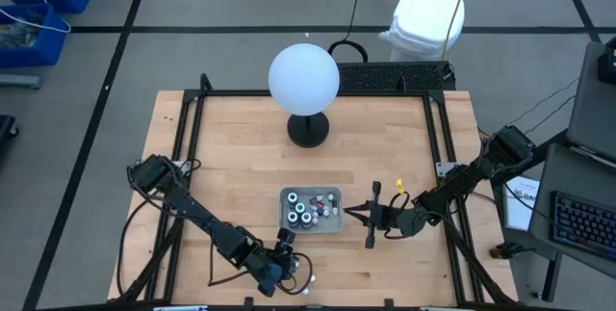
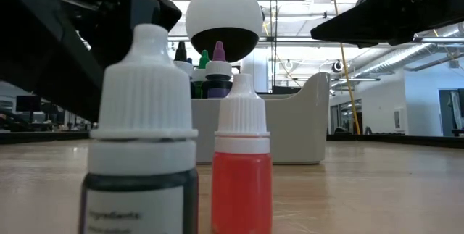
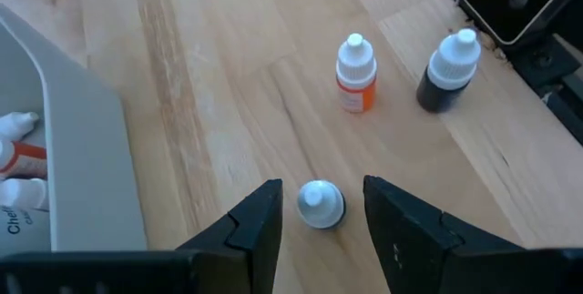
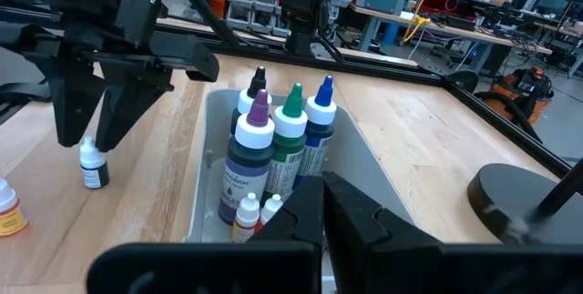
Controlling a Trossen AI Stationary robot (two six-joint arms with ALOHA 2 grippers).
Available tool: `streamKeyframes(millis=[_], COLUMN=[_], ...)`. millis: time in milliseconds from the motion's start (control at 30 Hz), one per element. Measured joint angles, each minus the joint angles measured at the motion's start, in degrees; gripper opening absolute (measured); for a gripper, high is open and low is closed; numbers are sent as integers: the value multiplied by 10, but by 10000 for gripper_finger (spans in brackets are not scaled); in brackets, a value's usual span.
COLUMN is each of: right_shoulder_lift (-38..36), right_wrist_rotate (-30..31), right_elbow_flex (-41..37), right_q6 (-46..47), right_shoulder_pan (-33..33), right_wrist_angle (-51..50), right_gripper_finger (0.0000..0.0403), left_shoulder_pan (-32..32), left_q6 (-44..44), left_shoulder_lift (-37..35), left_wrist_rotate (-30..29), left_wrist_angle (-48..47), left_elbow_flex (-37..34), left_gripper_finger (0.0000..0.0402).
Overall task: Pick & Place food coloring
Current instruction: Put the small green food coloring bottle into the gray bin
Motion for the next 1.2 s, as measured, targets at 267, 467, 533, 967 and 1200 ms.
streamKeyframes(millis=[267, 467, 533, 967, 1200], right_shoulder_lift=[0, 0, 0, 0, 0], right_wrist_rotate=[0, 0, 0, 0, 0], right_elbow_flex=[0, 0, 0, 0, 0], right_q6=[0, 0, 0, 0, 0], right_shoulder_pan=[0, 0, 0, 0, 0], right_wrist_angle=[0, 0, 0, 0, 0], right_gripper_finger=[0, 0, 0, 0, 0], left_shoulder_pan=[4, 9, 9, 10, 14], left_q6=[-2, -14, -14, 2, -16], left_shoulder_lift=[0, 0, 0, 0, 3], left_wrist_rotate=[-1, 9, 12, 12, 57], left_wrist_angle=[1, 1, 2, 5, 7], left_elbow_flex=[0, 0, 0, 0, 0], left_gripper_finger=[161, 161, 161, 161, 161])
